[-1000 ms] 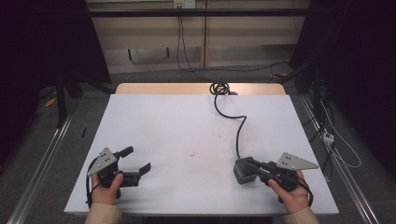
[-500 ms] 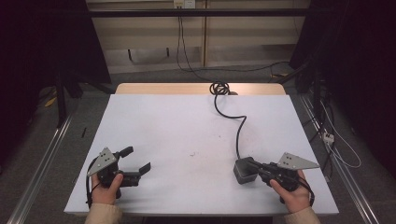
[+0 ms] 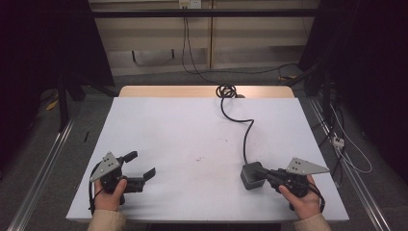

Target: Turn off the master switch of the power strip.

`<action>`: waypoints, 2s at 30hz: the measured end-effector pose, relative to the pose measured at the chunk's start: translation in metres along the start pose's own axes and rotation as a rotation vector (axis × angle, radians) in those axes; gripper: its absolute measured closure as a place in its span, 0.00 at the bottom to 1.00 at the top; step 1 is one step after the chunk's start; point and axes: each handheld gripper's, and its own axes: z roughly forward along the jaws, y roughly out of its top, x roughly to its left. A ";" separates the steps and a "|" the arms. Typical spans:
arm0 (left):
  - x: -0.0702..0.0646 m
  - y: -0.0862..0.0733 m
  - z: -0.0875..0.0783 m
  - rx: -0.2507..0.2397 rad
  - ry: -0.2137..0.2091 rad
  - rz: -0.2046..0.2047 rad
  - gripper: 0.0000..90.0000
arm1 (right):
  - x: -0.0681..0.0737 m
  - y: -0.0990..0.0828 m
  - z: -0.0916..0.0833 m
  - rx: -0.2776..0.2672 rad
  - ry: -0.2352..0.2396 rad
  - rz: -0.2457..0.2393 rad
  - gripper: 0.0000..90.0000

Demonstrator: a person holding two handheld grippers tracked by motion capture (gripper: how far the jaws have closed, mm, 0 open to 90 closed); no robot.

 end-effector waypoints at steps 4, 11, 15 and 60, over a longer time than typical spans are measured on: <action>0.000 0.000 0.000 0.000 0.000 0.000 0.03 | 0.000 0.000 -0.001 0.005 -0.001 -0.003 1.00; 0.000 0.000 0.000 0.001 0.003 0.000 0.03 | -0.001 0.000 -0.001 0.012 0.004 -0.006 1.00; 0.000 0.000 0.000 0.002 0.002 -0.001 0.03 | 0.000 0.000 -0.001 0.019 0.008 -0.008 1.00; -0.001 -0.001 0.000 -0.005 0.007 -0.005 0.03 | 0.000 -0.001 0.001 0.055 -0.010 -0.028 1.00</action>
